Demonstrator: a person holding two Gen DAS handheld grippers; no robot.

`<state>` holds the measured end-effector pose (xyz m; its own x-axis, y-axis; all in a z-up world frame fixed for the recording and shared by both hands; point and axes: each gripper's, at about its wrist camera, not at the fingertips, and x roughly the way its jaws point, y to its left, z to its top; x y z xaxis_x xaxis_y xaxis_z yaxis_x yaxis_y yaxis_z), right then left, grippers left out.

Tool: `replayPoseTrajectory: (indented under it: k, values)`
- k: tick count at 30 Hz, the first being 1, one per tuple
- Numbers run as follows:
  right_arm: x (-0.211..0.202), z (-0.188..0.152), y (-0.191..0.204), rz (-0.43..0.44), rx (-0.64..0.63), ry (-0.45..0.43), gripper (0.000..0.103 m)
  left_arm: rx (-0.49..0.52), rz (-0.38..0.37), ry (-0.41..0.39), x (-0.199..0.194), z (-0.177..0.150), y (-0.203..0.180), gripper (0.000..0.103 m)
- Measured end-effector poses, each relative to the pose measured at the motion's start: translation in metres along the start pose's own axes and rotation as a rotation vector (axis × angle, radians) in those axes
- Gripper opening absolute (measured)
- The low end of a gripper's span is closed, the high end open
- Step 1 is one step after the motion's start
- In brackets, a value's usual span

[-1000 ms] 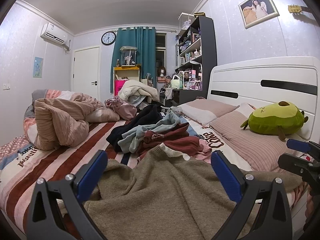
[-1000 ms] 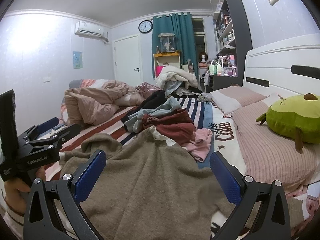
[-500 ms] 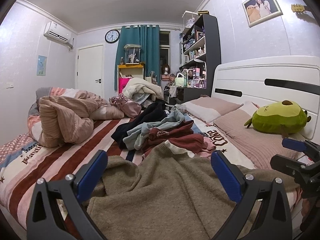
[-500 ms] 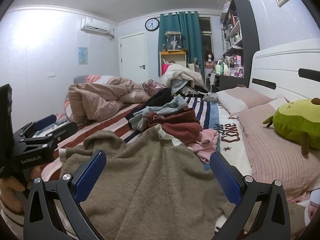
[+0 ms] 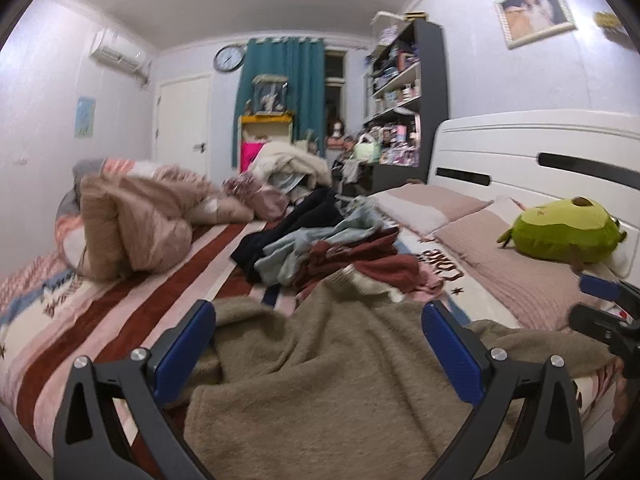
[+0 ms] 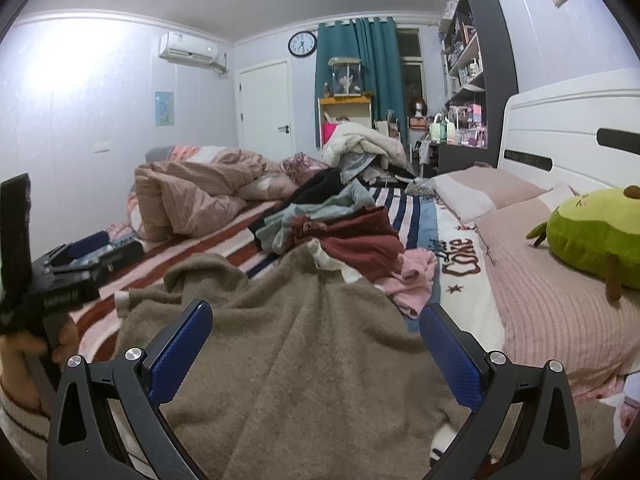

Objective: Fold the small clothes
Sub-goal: 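Grasp the white-trimmed sweater cuff with the left gripper and lift it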

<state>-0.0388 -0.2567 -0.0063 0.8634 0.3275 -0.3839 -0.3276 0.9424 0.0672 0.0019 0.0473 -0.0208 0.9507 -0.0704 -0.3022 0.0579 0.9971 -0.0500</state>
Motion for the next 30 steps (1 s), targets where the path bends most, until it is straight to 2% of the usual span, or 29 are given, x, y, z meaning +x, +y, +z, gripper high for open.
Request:
replayPoseTrajectory:
  k: [2,7,11,13,15,17,18,19,20,21,22,23,24,25,30]
  values:
    - [0.005,-0.006,-0.003,-0.006,0.0,0.029,0.103,-0.022,0.04,0.046,0.011,-0.006,0.026,0.102]
    - [0.022,-0.023,-0.025,0.008,0.094,0.129,0.103,-0.03,0.217,0.185,0.046,-0.023,0.097,0.102]
    - [0.019,-0.027,-0.03,-0.021,0.096,0.143,0.103,-0.089,0.237,0.335,0.085,-0.055,0.154,0.102]
    - [0.017,-0.028,-0.03,-0.017,0.104,0.141,0.103,-0.138,0.285,0.414,0.103,-0.075,0.18,0.102]
    - [0.017,-0.027,-0.031,-0.006,0.113,0.142,0.103,-0.177,0.309,0.462,0.112,-0.092,0.196,0.101]
    - [0.018,-0.026,-0.029,0.007,0.116,0.149,0.103,-0.229,0.265,0.48,0.12,-0.107,0.209,0.101]
    - [0.02,-0.026,-0.028,0.015,0.118,0.152,0.103,-0.263,0.225,0.487,0.126,-0.113,0.214,0.096]
    - [0.021,-0.026,-0.027,0.021,0.119,0.155,0.103,-0.309,0.186,0.506,0.132,-0.121,0.22,0.083]
    - [0.023,-0.025,-0.025,0.029,0.119,0.161,0.103,-0.328,0.183,0.514,0.133,-0.123,0.22,0.081]
    - [0.024,-0.025,-0.024,0.032,0.117,0.163,0.103,-0.33,0.189,0.501,0.131,-0.123,0.219,0.074]
    - [0.024,-0.025,-0.022,0.034,0.113,0.164,0.103,-0.326,0.174,0.479,0.128,-0.121,0.217,0.054]
    - [0.025,-0.024,-0.02,0.035,0.11,0.163,0.103,-0.327,0.154,0.463,0.125,-0.119,0.216,0.044]
    - [0.025,-0.024,-0.018,0.041,0.108,0.161,0.103,-0.327,0.14,0.446,0.123,-0.117,0.215,0.026]
    - [0.026,-0.023,-0.018,0.047,0.11,0.16,0.103,-0.321,0.141,0.429,0.12,-0.113,0.215,0.019]
    - [0.031,-0.02,-0.014,0.062,0.114,0.162,0.103,-0.281,0.264,0.305,0.089,-0.085,0.223,0.015]
